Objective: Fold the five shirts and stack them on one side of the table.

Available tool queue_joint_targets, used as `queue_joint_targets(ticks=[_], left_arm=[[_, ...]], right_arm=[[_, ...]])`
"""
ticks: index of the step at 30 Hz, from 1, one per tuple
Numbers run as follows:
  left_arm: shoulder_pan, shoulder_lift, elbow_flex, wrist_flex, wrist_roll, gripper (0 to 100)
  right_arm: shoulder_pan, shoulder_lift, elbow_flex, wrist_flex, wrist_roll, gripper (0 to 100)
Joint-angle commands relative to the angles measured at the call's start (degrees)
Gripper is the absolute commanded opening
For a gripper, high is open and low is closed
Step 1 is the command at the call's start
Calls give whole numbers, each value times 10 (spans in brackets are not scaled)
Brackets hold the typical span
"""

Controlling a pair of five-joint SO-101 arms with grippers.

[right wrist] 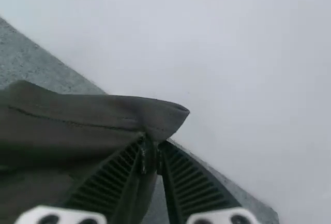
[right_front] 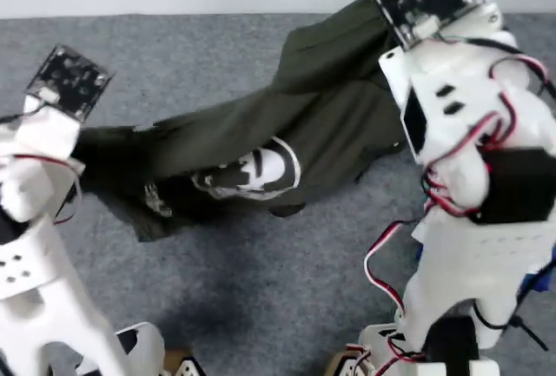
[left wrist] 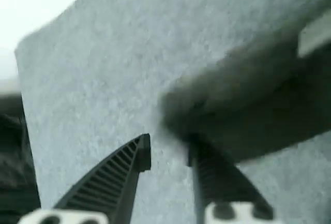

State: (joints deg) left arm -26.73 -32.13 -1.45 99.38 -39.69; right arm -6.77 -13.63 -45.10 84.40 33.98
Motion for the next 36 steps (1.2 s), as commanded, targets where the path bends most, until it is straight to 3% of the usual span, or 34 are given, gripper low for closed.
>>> queue_joint_targets(ticks=[1,10,15,19,26,36], left_arm=[[-18,-15,17,11,-9,157],[20,-14,131,3,-10,159],[87,-11,223,-77,-2,159],[140,44,236,-119,47,159],[215,217,126,-129,92,159],[324,459,-119,-49,97,160]], right_arm=[[-9,9,-2,3,-20,10],[-32,110,-1,65,-32,10],[-29,185,-1,112,-32,10],[-15,217,-1,125,-32,10],[27,227,-1,125,-32,10],[29,227,-1,145,-31,10]])
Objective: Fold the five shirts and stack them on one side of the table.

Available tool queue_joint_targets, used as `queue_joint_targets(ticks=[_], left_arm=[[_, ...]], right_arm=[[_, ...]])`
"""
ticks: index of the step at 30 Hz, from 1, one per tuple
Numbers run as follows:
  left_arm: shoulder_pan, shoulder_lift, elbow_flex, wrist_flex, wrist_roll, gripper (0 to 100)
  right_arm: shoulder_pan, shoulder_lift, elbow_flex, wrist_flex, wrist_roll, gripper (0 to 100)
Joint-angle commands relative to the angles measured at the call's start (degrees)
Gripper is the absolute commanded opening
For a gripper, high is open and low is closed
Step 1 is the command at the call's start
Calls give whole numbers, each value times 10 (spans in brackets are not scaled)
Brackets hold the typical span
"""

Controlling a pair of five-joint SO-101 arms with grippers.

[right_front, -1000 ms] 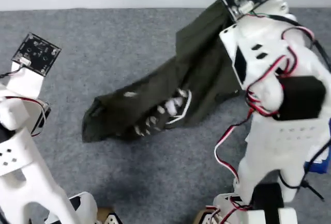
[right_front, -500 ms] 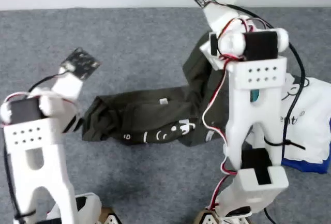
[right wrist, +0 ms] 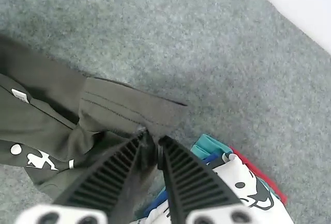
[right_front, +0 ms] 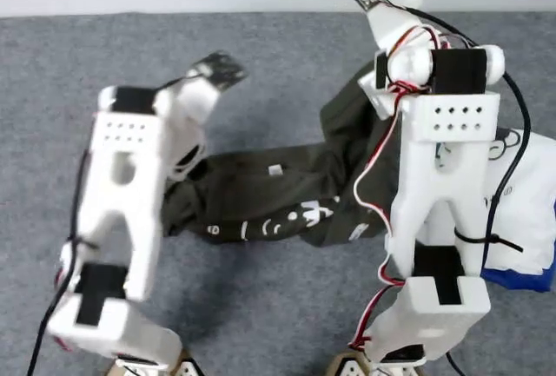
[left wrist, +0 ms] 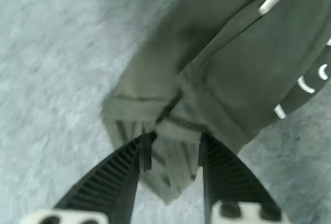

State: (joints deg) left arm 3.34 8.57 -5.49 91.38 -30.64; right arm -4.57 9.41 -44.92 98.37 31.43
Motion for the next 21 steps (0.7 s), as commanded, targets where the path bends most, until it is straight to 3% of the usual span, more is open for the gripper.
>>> queue_joint_targets(ticks=[1,9,21], left_arm=[[30,78,-105,43,6,160],[42,262,-297,91,6,196],[50,344,-308,91,6,201]], right_arm=[[7,-3,-3,5,-5,10],[7,-3,-3,5,-5,10],[7,-3,-3,5,-5,10]])
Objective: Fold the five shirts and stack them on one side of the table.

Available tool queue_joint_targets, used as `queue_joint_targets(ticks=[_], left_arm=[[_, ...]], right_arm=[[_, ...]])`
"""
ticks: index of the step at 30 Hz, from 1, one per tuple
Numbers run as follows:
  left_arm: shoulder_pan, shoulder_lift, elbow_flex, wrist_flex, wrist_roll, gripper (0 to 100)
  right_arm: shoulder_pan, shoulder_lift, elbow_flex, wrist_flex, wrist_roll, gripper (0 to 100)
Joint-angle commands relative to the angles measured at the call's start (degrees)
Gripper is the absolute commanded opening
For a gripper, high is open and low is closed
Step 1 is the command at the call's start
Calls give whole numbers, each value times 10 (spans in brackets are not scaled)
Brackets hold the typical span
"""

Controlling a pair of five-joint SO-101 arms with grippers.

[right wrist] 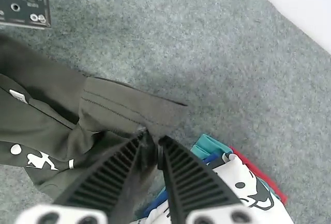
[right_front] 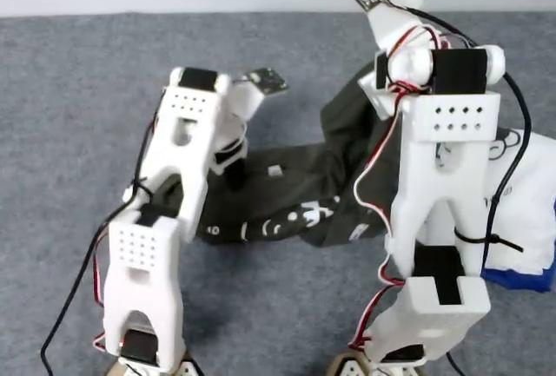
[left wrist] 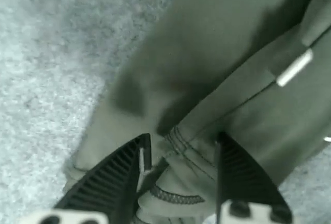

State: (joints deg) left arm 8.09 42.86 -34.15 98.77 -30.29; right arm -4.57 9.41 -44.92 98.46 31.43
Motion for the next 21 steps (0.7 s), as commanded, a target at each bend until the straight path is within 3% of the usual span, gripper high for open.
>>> queue_joint_targets(ticks=[1,9,15,21], left_arm=[[4,7,-23,17,3,192],[8,23,-25,16,1,13],[3,7,-26,17,3,6],[1,-113,-22,18,15,6]], right_arm=[[7,-3,-3,4,-5,10],[7,-3,-3,4,-5,10],[7,-4,-3,4,-5,10],[16,-27,-6,2,-4,10]])
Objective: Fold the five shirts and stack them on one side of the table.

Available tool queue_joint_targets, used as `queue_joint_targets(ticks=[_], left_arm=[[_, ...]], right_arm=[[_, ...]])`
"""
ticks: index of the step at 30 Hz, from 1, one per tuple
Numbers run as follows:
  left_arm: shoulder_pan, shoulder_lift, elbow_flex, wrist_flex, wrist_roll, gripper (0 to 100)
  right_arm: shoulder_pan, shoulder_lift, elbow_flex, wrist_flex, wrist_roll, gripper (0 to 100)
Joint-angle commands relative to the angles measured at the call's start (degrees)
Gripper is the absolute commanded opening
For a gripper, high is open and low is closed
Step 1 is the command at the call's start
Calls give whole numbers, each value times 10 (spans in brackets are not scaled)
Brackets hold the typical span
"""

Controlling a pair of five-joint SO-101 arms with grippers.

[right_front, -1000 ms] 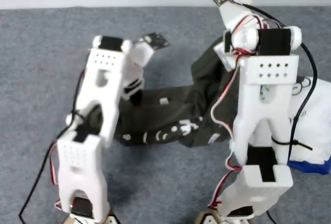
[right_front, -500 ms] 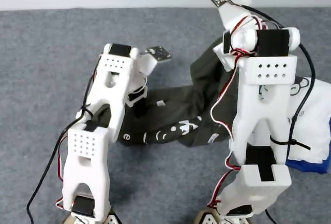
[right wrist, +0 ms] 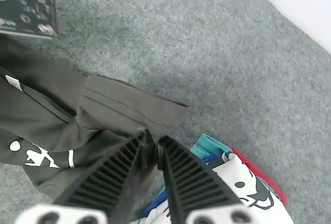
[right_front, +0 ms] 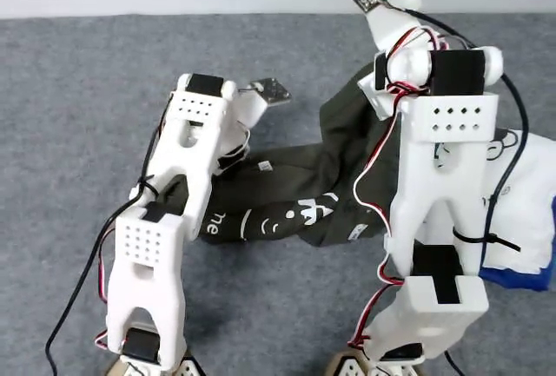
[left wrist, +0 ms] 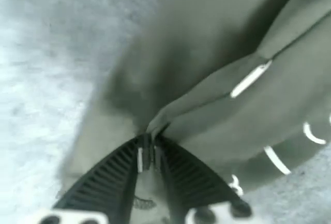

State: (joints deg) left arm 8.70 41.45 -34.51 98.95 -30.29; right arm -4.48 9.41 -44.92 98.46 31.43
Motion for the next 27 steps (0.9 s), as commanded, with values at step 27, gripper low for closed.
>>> queue_joint_targets(ticks=[27], left_arm=[[-130,-476,71,18,67,5]], right_arm=[[61,-218,-4,-64,-3,10]])
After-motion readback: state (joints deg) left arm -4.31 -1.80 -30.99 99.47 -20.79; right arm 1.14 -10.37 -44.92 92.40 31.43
